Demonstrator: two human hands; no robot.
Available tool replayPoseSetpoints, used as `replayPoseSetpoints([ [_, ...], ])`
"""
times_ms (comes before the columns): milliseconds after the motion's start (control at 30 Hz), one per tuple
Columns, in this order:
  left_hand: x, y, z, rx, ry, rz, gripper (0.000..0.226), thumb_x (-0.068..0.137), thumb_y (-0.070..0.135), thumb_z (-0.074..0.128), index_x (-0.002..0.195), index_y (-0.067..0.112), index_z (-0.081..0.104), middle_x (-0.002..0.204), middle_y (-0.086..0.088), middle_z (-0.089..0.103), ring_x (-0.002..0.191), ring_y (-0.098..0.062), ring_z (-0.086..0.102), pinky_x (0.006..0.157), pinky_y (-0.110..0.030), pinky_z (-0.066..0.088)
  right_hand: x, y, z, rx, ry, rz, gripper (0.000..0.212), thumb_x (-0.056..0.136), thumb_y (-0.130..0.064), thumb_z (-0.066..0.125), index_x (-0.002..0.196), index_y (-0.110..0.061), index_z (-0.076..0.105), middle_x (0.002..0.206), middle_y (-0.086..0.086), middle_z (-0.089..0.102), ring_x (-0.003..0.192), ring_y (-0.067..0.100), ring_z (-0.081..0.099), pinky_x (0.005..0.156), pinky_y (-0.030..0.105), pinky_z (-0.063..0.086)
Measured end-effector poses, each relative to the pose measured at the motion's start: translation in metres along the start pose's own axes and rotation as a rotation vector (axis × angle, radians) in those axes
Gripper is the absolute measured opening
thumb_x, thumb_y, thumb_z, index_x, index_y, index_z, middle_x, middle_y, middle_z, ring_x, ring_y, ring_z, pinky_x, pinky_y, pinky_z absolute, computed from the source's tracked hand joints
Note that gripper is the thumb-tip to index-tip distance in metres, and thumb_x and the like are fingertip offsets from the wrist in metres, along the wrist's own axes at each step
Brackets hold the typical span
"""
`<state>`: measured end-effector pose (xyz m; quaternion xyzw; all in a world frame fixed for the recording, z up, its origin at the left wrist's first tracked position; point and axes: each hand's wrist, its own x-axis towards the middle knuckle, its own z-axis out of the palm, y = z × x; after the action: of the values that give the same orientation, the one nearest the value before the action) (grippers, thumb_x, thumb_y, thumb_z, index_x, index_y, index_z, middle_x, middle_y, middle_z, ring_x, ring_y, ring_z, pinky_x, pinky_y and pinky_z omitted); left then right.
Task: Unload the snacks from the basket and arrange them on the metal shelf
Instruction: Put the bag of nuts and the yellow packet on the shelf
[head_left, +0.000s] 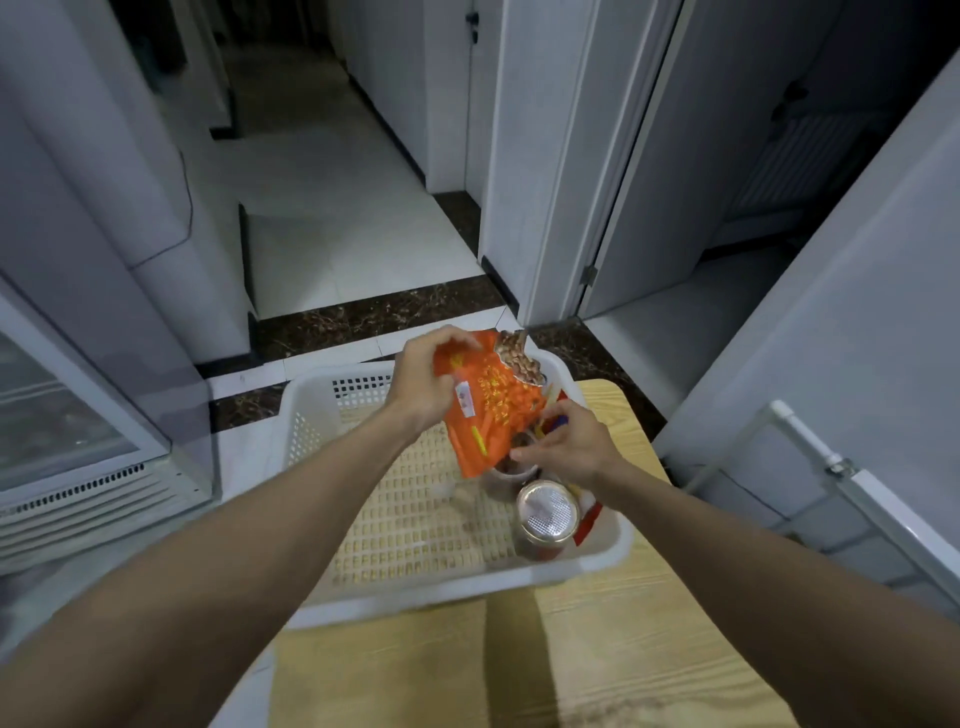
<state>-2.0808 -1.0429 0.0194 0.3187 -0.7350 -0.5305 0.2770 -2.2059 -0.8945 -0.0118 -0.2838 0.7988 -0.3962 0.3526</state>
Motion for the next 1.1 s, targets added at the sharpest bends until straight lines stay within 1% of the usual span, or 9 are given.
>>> replayPoseSetpoints([
  [133,0.014,0.037,-0.021,0.345,-0.301,0.201,0.044,0.091,-0.006,0.055,0.106,0.035,0.064,0.121,0.007,0.056,0.118,-0.017,0.052,0.087,-0.034,0.054,-0.004,-0.017,-0.016,-0.199,0.215,-0.229,0.082,0.069,-0.022,0.089,0.137,-0.023,0.043,0.129,0.002,0.054,0.116,0.017,0.054,0.094,0.033,0.049],
  [233,0.013,0.066,-0.029,0.536,-0.471,0.339,0.045,0.092,-0.007,0.052,0.116,0.030,0.062,0.121,0.005,0.057,0.112,-0.012,0.052,0.075,-0.014,0.046,-0.003,-0.033,-0.027,-0.275,0.199,-0.337,0.100,0.067,-0.024,0.090,0.147,-0.030,0.031,0.150,0.001,0.038,0.138,0.022,0.036,0.112,0.048,0.036],
  [367,0.015,0.088,-0.030,0.607,-0.518,0.466,0.049,0.088,-0.005,0.057,0.124,0.029,0.058,0.129,0.003,0.056,0.116,-0.011,0.048,0.086,-0.019,0.045,0.001,-0.039,-0.039,-0.270,-0.004,-0.337,0.077,0.061,-0.029,0.093,0.128,-0.026,0.055,0.123,-0.005,0.062,0.117,0.017,0.057,0.102,0.049,0.047],
  [433,0.015,0.089,-0.027,0.532,-0.470,0.483,0.052,0.088,-0.003,0.060,0.124,0.034,0.050,0.132,0.004,0.053,0.120,-0.016,0.048,0.092,-0.029,0.047,-0.003,-0.038,-0.041,-0.150,-0.064,-0.298,0.059,0.065,-0.020,0.091,0.117,-0.017,0.064,0.110,-0.004,0.070,0.105,0.013,0.064,0.098,0.045,0.052],
  [500,0.014,0.088,-0.021,0.457,-0.375,0.474,0.052,0.088,-0.001,0.062,0.124,0.033,0.045,0.125,0.002,0.053,0.115,-0.017,0.051,0.088,-0.024,0.049,-0.006,-0.035,-0.040,-0.065,-0.058,-0.285,0.044,0.072,-0.013,0.086,0.113,-0.011,0.068,0.106,-0.002,0.072,0.101,0.011,0.066,0.096,0.042,0.053],
  [667,0.019,0.072,-0.021,0.313,-0.116,0.340,0.052,0.082,0.014,0.076,0.125,0.024,0.047,0.109,0.002,0.058,0.103,-0.017,0.060,0.076,-0.018,0.049,-0.002,-0.024,-0.045,0.097,0.012,-0.207,0.029,0.080,-0.013,0.079,0.107,-0.011,0.070,0.105,0.000,0.072,0.100,0.017,0.067,0.086,0.038,0.056],
  [800,0.007,0.033,-0.022,0.146,0.077,0.041,0.077,0.078,0.024,0.080,0.142,0.029,0.037,0.134,-0.004,0.049,0.117,-0.016,0.049,0.089,-0.032,0.047,0.003,-0.019,-0.050,0.289,0.127,-0.155,0.026,0.082,-0.009,0.077,0.106,-0.006,0.069,0.099,0.003,0.073,0.086,0.011,0.069,0.063,0.020,0.053],
  [967,-0.018,-0.008,0.001,-0.099,-0.176,-0.297,0.101,0.078,0.033,0.079,0.152,0.040,0.012,0.138,-0.009,0.051,0.118,-0.023,0.054,0.095,-0.044,0.044,0.021,-0.018,-0.045,0.446,0.173,-0.080,0.023,0.085,-0.010,0.074,0.106,-0.004,0.069,0.096,0.008,0.075,0.078,0.012,0.073,0.058,0.023,0.056],
  [1100,-0.014,-0.020,0.025,-0.299,-0.211,-0.329,0.079,0.088,0.015,0.070,0.150,0.033,0.025,0.112,-0.003,0.070,0.098,-0.019,0.070,0.089,-0.042,0.055,0.039,-0.014,-0.038,0.479,0.157,-0.021,0.065,0.081,-0.026,0.079,0.136,-0.004,0.053,0.116,0.011,0.070,0.099,0.021,0.070,0.077,0.032,0.061],
])
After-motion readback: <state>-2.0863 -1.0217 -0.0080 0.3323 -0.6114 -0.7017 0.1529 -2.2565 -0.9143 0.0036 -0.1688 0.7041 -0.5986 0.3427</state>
